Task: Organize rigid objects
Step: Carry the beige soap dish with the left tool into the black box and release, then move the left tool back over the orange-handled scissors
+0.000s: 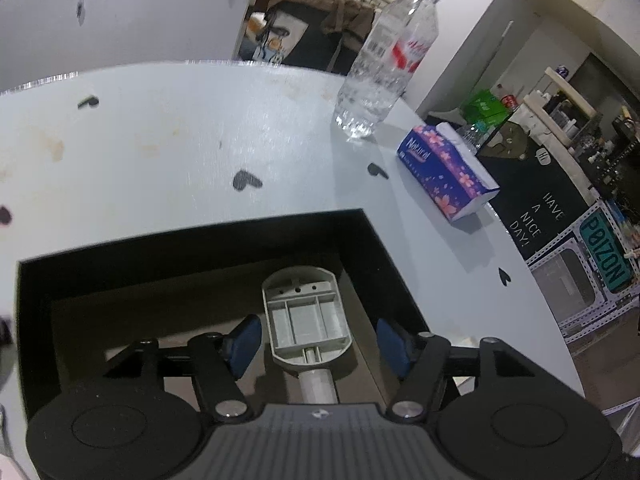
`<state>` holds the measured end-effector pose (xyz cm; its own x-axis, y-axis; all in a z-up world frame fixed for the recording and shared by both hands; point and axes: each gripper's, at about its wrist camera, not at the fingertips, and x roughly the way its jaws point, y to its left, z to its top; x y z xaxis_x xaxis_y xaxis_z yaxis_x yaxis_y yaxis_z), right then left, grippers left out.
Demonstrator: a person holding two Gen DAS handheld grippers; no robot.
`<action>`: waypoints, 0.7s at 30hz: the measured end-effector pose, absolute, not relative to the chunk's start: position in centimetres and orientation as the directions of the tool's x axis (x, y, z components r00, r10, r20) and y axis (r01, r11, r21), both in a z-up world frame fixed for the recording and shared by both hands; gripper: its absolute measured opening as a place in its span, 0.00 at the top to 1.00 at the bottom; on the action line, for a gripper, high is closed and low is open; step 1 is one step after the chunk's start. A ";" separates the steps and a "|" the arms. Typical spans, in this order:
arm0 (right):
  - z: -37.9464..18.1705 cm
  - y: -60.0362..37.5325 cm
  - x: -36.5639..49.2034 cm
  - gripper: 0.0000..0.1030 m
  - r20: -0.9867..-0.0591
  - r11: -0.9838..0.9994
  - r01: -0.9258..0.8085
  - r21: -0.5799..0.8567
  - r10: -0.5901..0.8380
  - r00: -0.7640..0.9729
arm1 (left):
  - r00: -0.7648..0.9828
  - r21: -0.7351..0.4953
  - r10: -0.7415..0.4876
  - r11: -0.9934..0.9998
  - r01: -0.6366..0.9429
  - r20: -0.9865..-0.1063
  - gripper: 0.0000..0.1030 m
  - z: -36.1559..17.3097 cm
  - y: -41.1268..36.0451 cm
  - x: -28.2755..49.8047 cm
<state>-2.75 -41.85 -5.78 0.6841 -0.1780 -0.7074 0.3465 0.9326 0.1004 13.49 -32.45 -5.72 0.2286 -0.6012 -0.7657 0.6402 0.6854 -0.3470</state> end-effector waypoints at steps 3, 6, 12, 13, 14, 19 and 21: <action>-5.8 -41.8 -2.7 0.93 -0.709 0.932 0.347 0.102 -0.176 0.683 | 0.258 -0.325 -0.608 0.680 0.658 -0.751 0.33 -4.9 -31.8 12.8; -5.8 -41.9 -2.7 0.93 -0.709 0.931 0.350 0.102 -0.179 0.682 | 0.308 -0.281 -0.599 0.690 0.667 -0.739 0.30 -3.8 -30.6 11.8; -5.8 -41.9 -2.7 0.93 -0.709 0.930 0.353 0.104 -0.179 0.682 | 0.419 -0.192 -0.576 0.719 0.668 -0.701 0.17 -2.0 -27.0 9.9; -5.8 -41.9 -2.7 0.93 -0.709 0.930 0.353 0.102 -0.181 0.682 | 0.440 -0.173 -0.569 0.725 0.666 -0.694 0.17 -1.7 -26.4 9.5; -5.8 -41.8 -2.6 0.93 -0.709 0.930 0.353 0.099 -0.183 0.681 | 0.456 -0.159 -0.564 0.731 0.664 -0.688 0.17 -1.4 -25.8 9.3; -5.8 -41.8 -2.6 0.93 -0.710 0.930 0.354 0.097 -0.185 0.679 | 0.517 -0.118 -0.542 0.758 0.642 -0.663 0.09 -0.5 -22.5 8.2; -5.8 -41.8 -2.7 0.94 -0.710 0.930 0.355 0.100 -0.183 0.680 | 0.547 -0.092 -0.523 0.772 0.629 -0.653 0.05 -0.4 -21.2 7.8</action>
